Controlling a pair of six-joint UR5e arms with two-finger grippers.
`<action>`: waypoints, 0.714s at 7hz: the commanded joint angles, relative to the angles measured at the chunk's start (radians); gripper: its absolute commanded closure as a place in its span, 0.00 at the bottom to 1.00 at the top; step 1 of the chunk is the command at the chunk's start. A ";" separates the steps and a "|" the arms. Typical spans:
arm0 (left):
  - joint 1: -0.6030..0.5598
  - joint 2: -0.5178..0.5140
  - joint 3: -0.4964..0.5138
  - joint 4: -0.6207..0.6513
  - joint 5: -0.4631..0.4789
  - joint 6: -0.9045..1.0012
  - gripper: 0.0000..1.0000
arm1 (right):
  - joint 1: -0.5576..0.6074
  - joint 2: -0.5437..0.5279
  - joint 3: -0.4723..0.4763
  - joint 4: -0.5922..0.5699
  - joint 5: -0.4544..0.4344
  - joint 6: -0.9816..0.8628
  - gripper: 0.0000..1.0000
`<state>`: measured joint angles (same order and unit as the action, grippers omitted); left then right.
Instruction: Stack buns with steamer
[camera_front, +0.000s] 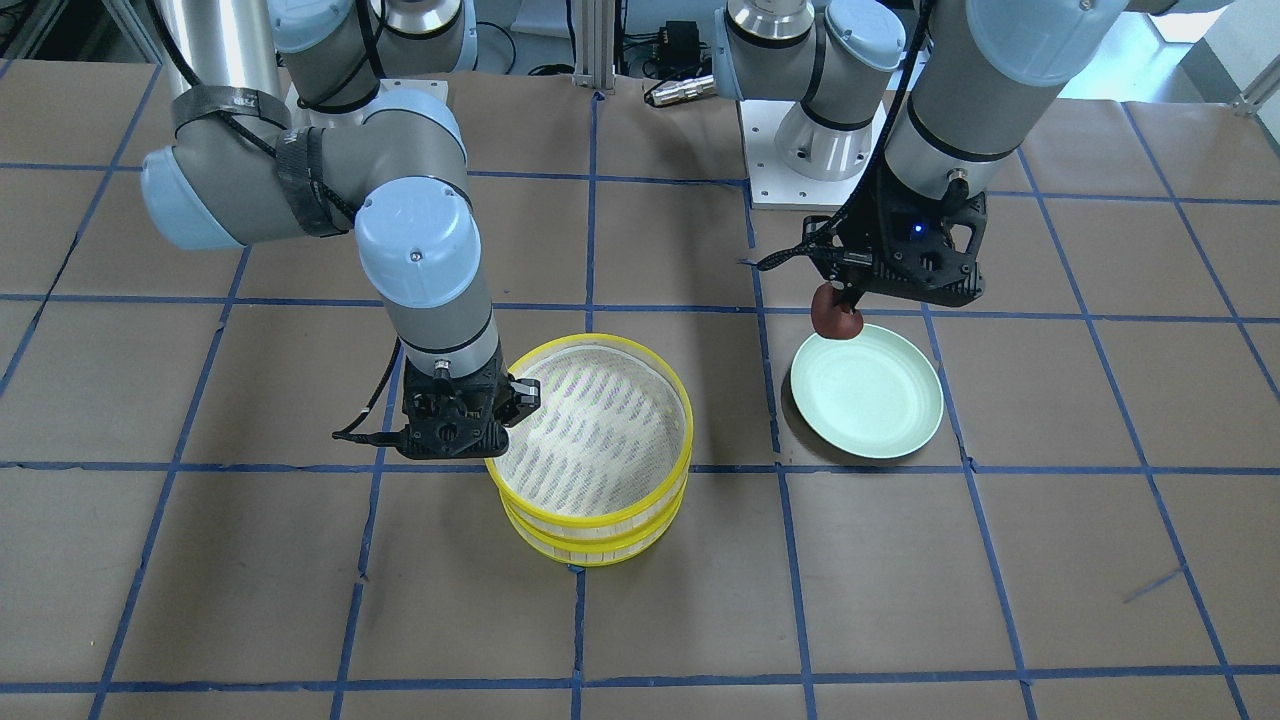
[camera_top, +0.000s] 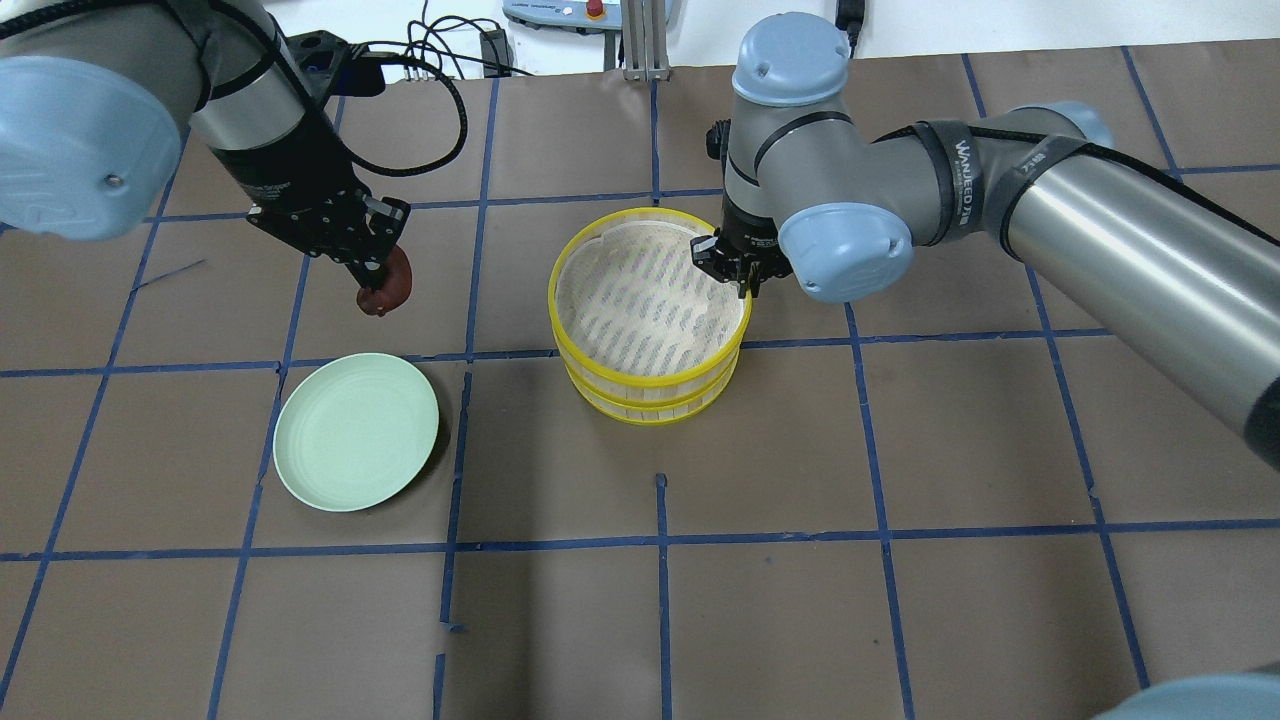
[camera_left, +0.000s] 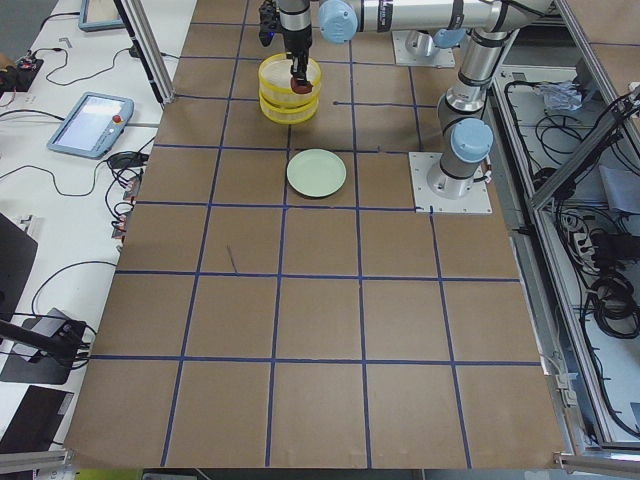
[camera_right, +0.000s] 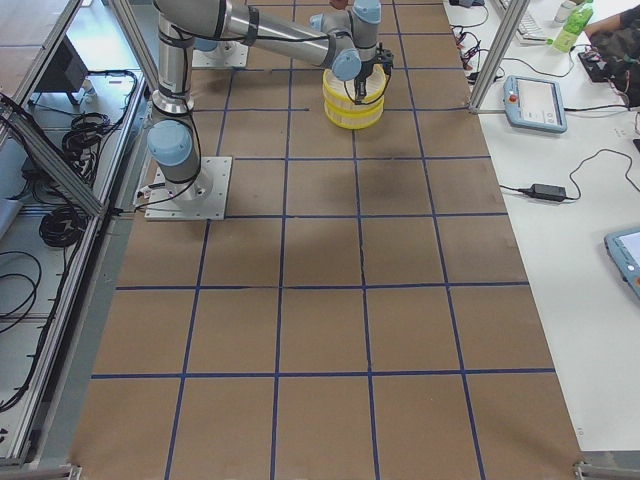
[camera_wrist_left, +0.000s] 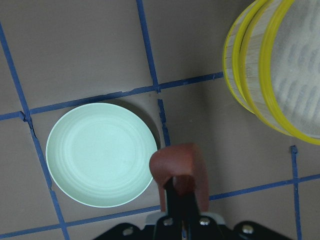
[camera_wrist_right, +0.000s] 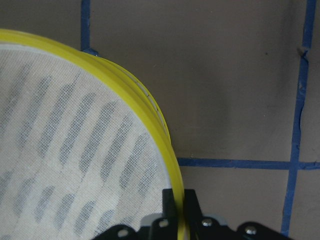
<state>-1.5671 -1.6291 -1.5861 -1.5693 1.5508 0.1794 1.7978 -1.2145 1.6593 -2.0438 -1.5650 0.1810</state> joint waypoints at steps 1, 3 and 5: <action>-0.001 0.000 0.000 0.000 0.000 0.000 1.00 | 0.000 0.006 -0.003 0.001 -0.003 0.000 0.86; -0.001 0.000 0.000 0.000 0.000 0.000 1.00 | 0.000 0.010 -0.003 0.001 -0.001 0.003 0.86; -0.001 0.000 0.000 0.000 0.000 0.000 1.00 | 0.000 0.009 -0.003 -0.001 -0.001 0.014 0.84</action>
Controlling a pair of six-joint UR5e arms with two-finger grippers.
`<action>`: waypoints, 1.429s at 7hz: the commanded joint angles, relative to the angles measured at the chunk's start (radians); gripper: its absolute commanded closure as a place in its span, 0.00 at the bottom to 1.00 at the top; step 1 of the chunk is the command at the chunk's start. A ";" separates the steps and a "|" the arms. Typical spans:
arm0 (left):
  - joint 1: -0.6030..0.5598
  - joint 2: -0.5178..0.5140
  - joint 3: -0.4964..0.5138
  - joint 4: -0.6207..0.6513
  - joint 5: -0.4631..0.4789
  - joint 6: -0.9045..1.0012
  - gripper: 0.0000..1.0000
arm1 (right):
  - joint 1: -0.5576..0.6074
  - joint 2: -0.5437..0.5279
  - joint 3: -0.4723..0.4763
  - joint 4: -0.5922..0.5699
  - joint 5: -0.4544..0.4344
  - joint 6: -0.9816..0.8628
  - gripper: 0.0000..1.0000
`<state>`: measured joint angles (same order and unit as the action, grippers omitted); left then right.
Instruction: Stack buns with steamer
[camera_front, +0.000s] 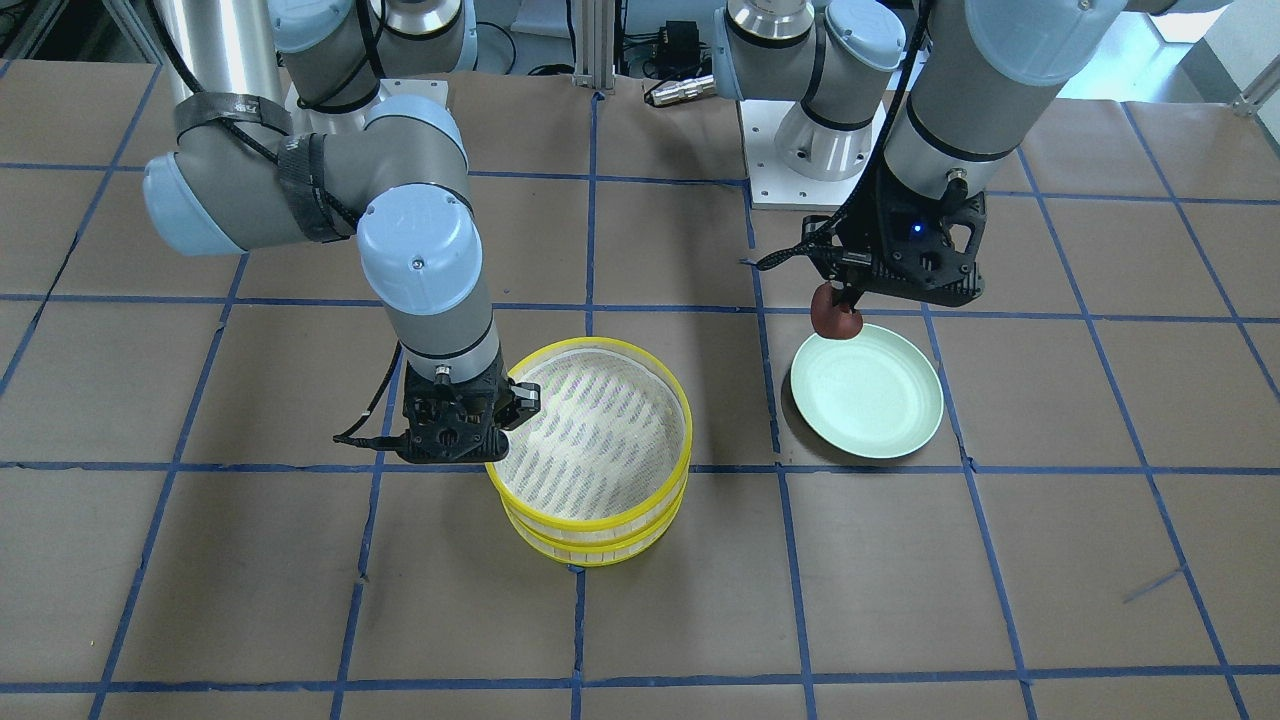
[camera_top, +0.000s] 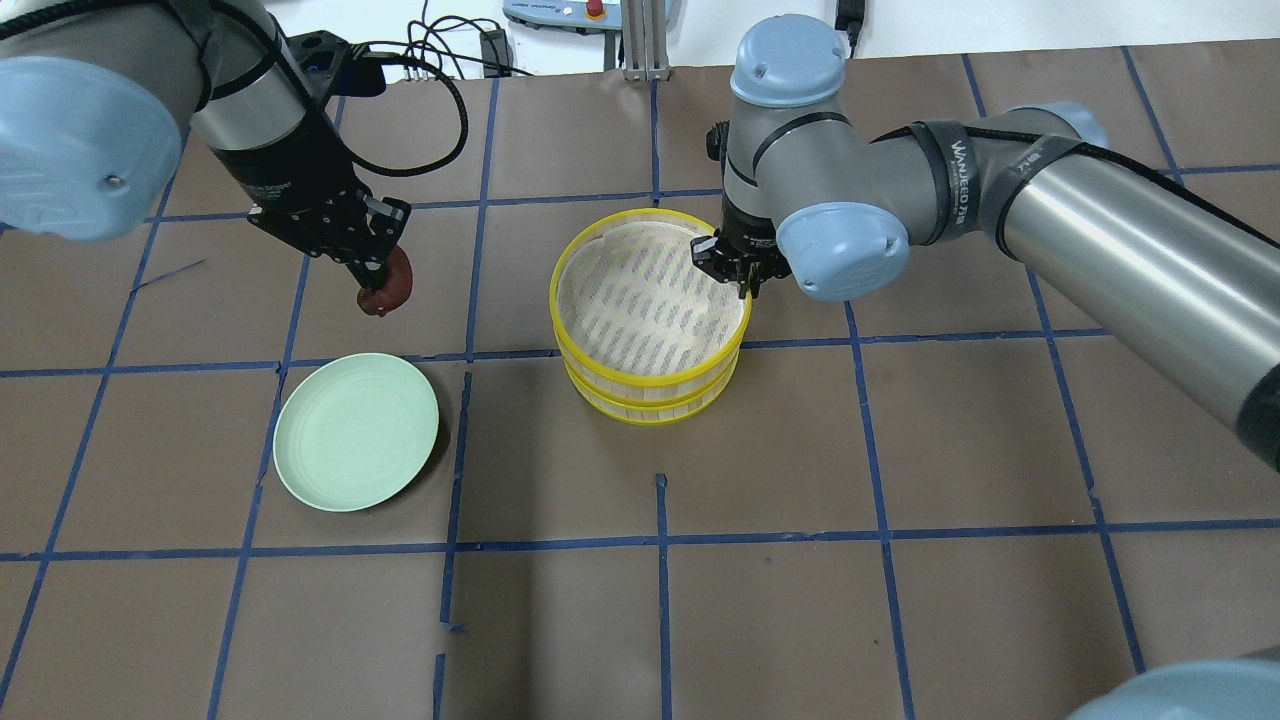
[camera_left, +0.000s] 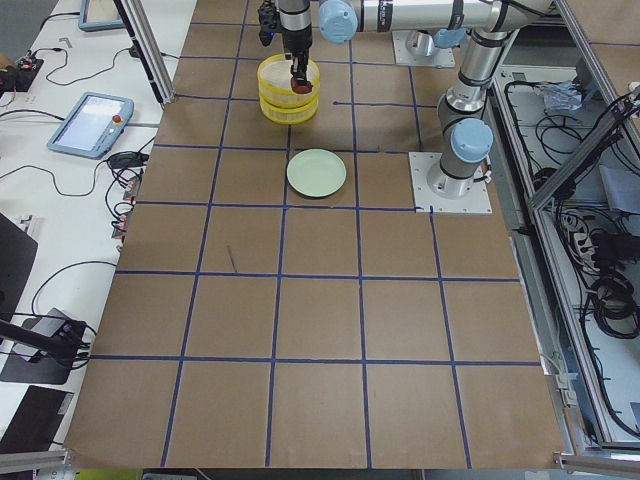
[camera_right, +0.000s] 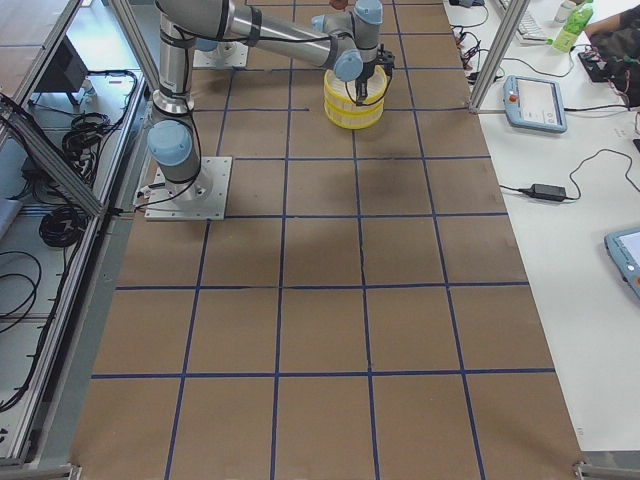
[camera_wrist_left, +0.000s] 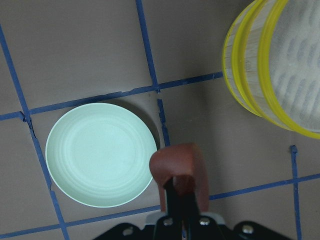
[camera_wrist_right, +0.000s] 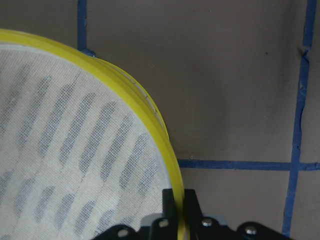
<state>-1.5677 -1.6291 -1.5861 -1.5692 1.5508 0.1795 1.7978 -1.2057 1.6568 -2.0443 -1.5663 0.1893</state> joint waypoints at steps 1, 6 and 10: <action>0.000 0.000 0.000 0.000 0.002 -0.002 1.00 | 0.000 0.000 0.001 -0.001 0.002 0.010 0.72; -0.064 -0.060 0.006 0.113 -0.157 -0.230 1.00 | -0.009 -0.017 -0.023 0.006 0.009 0.026 0.29; -0.133 -0.202 0.006 0.348 -0.353 -0.350 0.74 | -0.197 -0.113 -0.032 0.048 0.014 -0.191 0.15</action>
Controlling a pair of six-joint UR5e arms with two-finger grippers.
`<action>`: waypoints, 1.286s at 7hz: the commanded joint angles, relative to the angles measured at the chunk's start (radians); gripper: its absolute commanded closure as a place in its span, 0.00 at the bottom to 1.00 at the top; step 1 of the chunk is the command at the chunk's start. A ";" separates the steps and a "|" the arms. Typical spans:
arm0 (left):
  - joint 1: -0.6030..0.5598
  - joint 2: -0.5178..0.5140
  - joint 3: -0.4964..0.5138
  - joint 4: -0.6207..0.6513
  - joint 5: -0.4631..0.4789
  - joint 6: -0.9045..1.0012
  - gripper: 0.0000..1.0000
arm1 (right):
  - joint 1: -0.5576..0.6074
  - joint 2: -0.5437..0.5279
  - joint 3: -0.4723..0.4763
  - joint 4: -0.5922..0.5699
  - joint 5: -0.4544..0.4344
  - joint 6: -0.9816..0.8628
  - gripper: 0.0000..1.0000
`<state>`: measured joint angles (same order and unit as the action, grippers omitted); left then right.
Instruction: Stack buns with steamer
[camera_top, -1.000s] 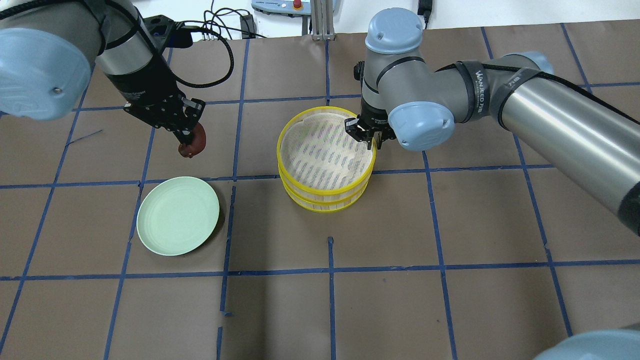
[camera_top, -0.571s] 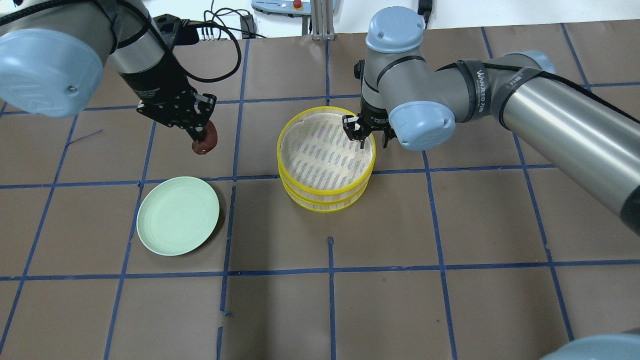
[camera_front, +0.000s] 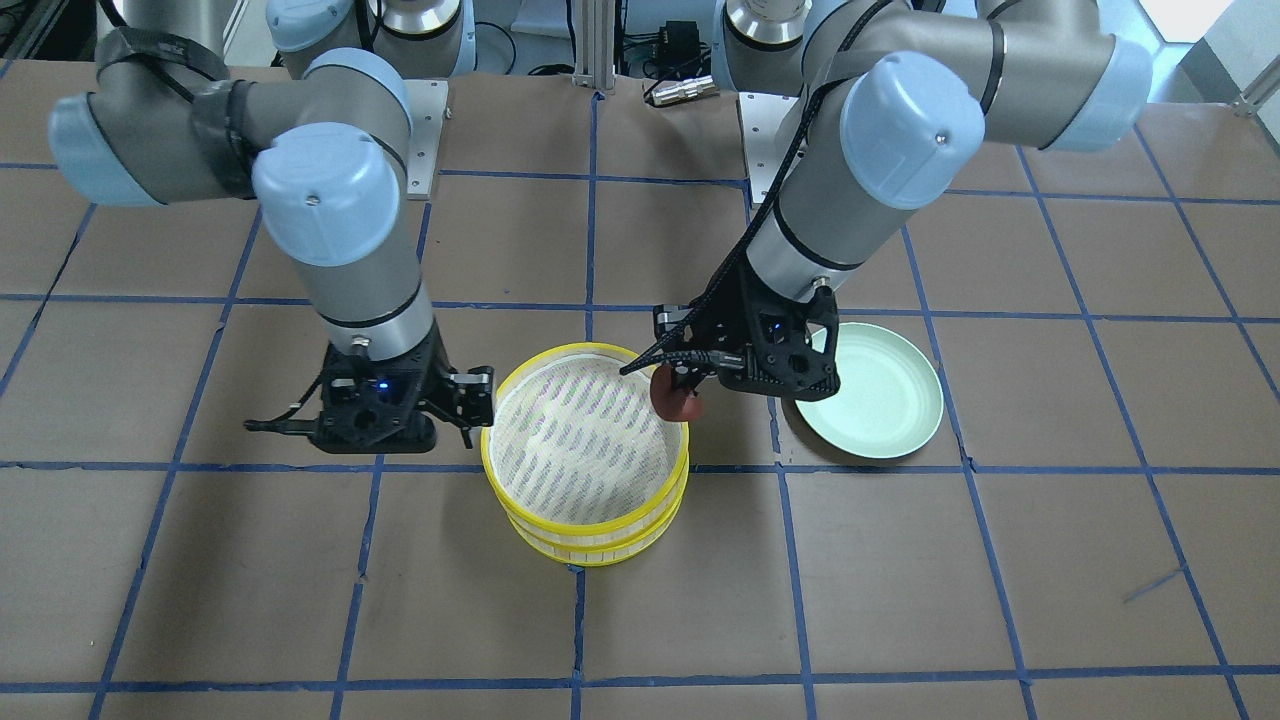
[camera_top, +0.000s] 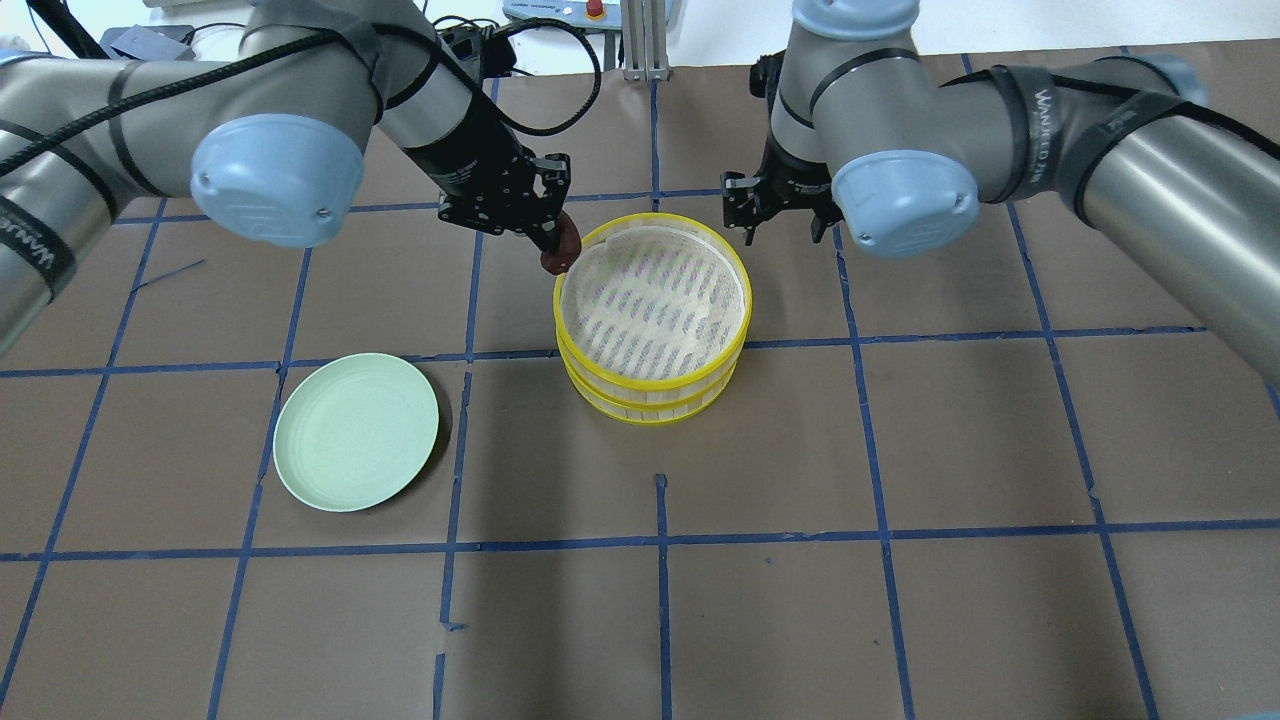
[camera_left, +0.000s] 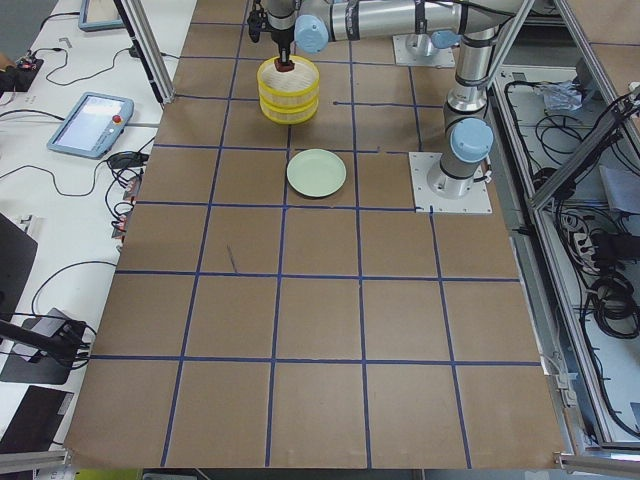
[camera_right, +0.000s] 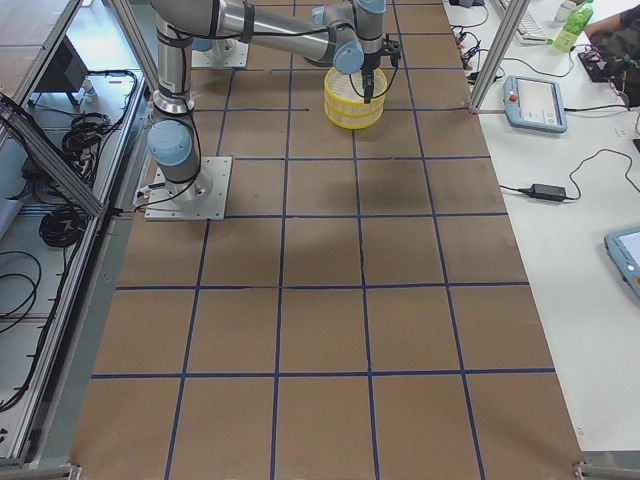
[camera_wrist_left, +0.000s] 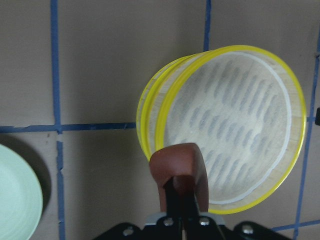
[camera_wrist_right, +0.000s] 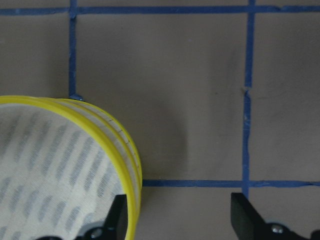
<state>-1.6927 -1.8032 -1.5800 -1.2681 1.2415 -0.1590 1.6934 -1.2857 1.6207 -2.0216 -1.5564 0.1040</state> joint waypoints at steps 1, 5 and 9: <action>-0.008 -0.025 -0.002 0.044 -0.039 -0.013 0.13 | -0.157 -0.067 -0.001 0.084 0.004 -0.148 0.07; -0.008 -0.015 -0.003 0.035 -0.034 -0.016 0.00 | -0.164 -0.240 -0.001 0.173 0.005 -0.148 0.00; 0.024 0.074 0.040 -0.144 0.197 0.073 0.00 | -0.110 -0.239 0.024 0.170 0.004 -0.129 0.00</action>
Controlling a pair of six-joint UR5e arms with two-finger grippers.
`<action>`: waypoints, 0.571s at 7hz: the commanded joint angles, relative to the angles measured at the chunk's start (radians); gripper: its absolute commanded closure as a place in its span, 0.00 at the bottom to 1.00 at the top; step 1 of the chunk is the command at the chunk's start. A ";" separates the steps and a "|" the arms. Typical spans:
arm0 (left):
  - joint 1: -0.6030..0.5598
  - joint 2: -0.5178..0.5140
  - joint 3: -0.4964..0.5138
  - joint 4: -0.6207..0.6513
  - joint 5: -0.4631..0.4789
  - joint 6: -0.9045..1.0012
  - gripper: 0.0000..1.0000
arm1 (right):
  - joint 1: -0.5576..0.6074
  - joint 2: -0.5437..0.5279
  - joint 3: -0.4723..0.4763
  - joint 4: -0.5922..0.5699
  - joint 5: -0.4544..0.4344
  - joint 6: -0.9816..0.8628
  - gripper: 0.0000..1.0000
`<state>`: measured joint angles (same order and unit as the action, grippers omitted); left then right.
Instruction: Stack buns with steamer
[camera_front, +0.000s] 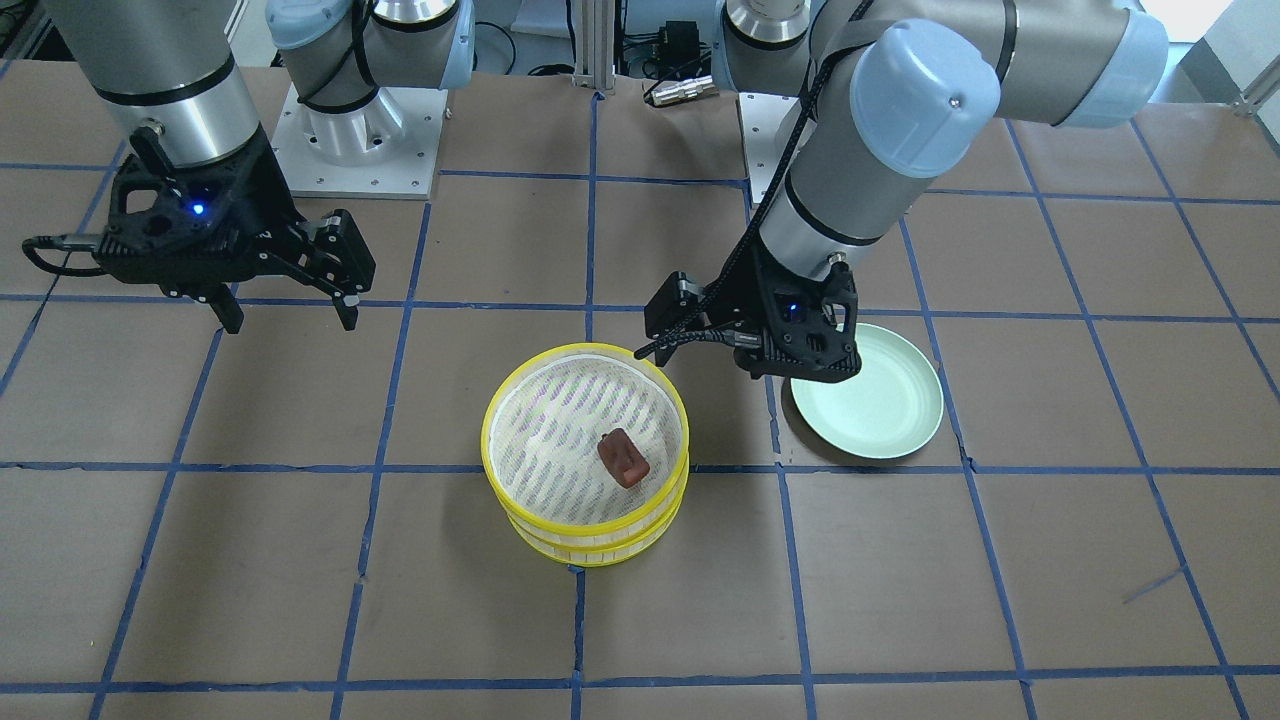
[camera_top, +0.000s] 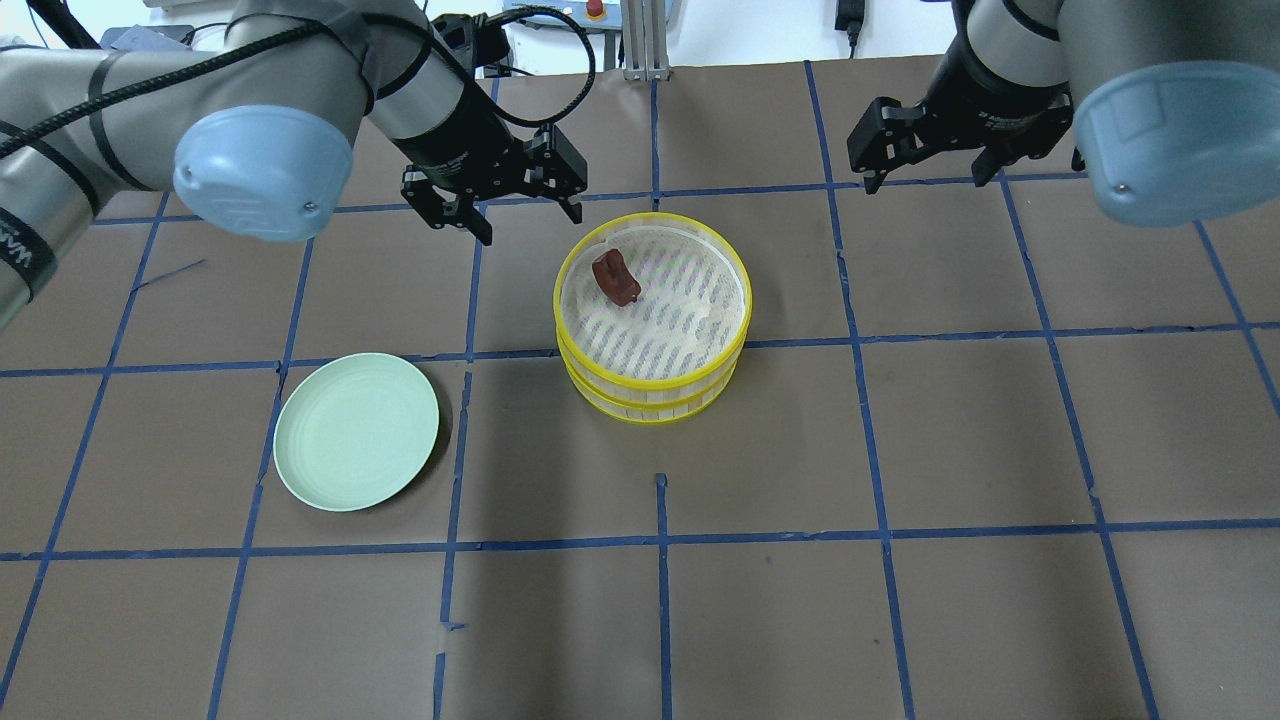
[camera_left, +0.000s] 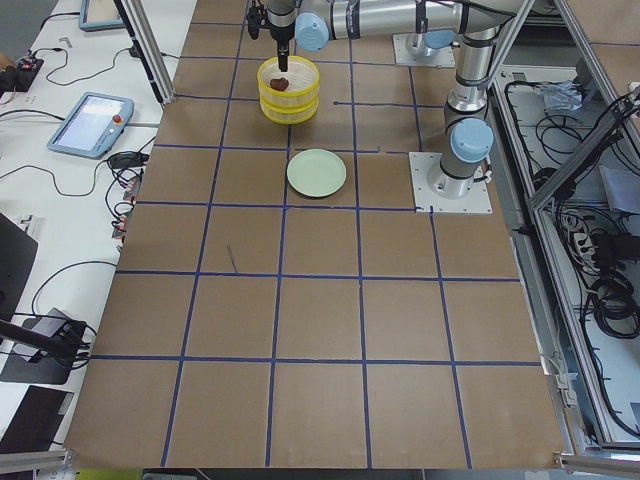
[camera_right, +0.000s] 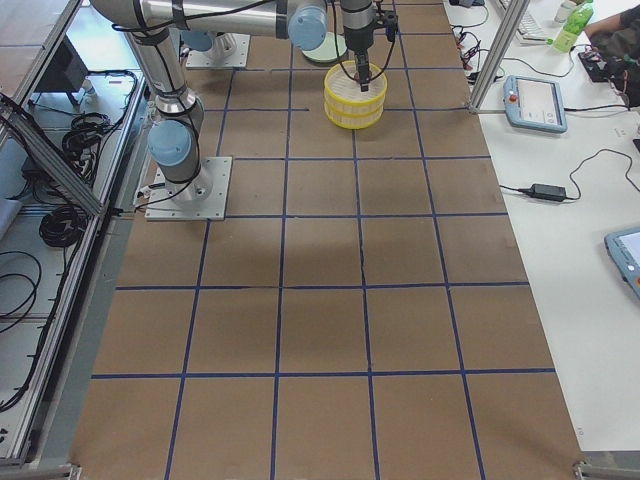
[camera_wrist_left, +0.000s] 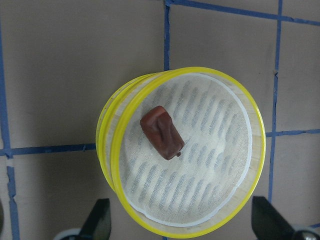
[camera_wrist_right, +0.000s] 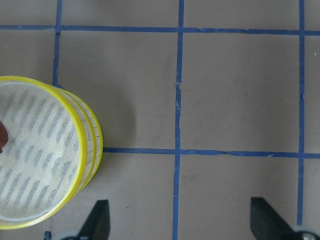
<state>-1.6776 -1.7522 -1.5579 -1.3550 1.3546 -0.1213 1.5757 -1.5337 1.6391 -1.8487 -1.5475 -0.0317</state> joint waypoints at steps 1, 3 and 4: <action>0.019 0.036 0.060 -0.141 0.195 0.052 0.00 | 0.007 0.012 0.007 -0.001 -0.005 0.007 0.00; 0.032 0.037 0.128 -0.237 0.233 0.081 0.00 | 0.006 0.018 0.016 0.000 -0.008 0.006 0.00; 0.070 0.048 0.116 -0.242 0.248 0.095 0.00 | 0.006 0.024 0.016 -0.001 -0.008 0.004 0.00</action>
<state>-1.6413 -1.7150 -1.4462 -1.5719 1.5754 -0.0444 1.5817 -1.5161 1.6521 -1.8490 -1.5549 -0.0259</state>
